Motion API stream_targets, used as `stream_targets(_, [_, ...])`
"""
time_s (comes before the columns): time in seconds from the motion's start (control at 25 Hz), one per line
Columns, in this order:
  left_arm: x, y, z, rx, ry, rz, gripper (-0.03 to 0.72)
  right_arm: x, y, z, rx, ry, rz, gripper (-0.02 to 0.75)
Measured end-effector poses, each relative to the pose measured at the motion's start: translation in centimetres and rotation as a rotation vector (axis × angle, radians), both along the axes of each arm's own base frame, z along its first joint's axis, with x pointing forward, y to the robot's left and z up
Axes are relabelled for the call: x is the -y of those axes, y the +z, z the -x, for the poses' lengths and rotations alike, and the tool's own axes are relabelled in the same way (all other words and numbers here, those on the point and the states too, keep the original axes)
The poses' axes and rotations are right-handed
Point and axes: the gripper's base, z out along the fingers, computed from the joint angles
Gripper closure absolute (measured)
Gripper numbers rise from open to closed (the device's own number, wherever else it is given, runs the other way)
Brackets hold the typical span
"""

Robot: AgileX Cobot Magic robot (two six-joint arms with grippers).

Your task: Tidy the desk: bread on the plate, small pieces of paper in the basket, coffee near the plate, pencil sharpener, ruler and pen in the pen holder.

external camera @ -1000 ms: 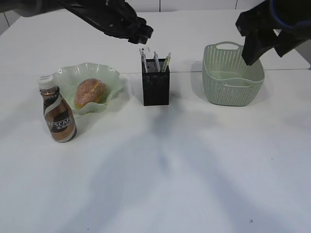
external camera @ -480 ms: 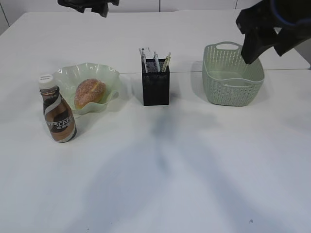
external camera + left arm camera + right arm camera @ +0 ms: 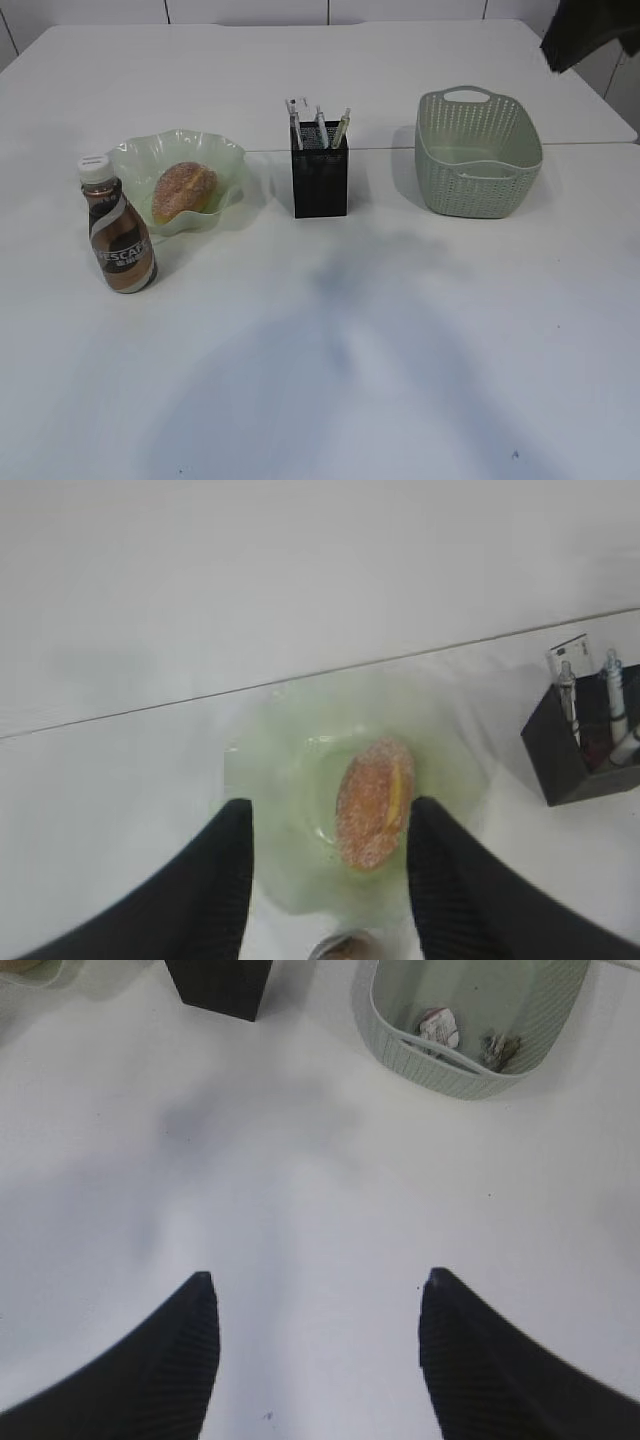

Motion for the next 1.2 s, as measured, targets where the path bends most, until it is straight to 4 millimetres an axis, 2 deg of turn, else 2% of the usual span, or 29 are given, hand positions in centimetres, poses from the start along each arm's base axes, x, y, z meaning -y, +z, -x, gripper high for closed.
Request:
stream_targets(0.24, [-2.2, 4.9, 4.8, 0.018, 0.002, -0.020, 0.339, 0.8, 2.1, 2.3, 0.075, 0.020, -0.012, 0.240])
stream_targets(0.28, [-2.7, 5.9, 5.9, 0.027, 0.006, -0.017, 0.333, 1.2, 2.6, 3.4, 0.097, 0.026, -0.020, 0.240])
stream_targets(0.4, [-4.0, 8.5, 8.8, 0.077, 0.002, -0.014, 0.284, 1.5, 2.5, 4.6, 0.101, 0.030, -0.023, 0.240])
stream_targets(0.56, [-5.9, 12.2, 13.3, 0.185, -0.003, 0.028, 0.223, 2.0, 1.9, 5.8, 0.091, 0.026, -0.023, 0.240])
stream_targets(0.6, [-6.4, 13.2, 14.7, 0.218, -0.004, 0.043, 0.218, 2.3, 1.3, 6.9, 0.077, 0.023, -0.020, 0.240])
stream_targets(0.72, [-7.9, 15.6, 18.9, 0.305, -0.032, 0.100, 0.214, 2.6, 1.1, 7.6, 0.079, 0.021, -0.022, 0.239])
stream_targets(0.76, [-8.3, 16.3, 20.4, 0.329, -0.051, 0.119, 0.214, 2.9, 1.8, 8.6, 0.114, 0.021, -0.034, 0.239])
stream_targets(1.04, [-10.0, 18.8, 28.2, 0.452, -0.221, 0.208, 0.214, 3.2, 2.7, 10.9, 0.160, 0.065, -0.085, 0.240])
stream_targets(1.08, [-10.4, 18.8, 29.2, 0.467, -0.235, 0.203, 0.214, 3.4, 3.2, 11.8, 0.180, 0.078, -0.106, 0.240])
stream_targets(1.16, [-11.1, 18.3, 30.9, 0.474, -0.247, 0.192, 0.214, 3.4, 3.2, 11.9, 0.184, 0.079, -0.108, 0.240])
stream_targets(1.2, [-11.5, 17.9, 31.9, 0.477, -0.252, 0.187, 0.214, 3.8, 3.7, 13.0, 0.216, 0.082, -0.115, 0.240])
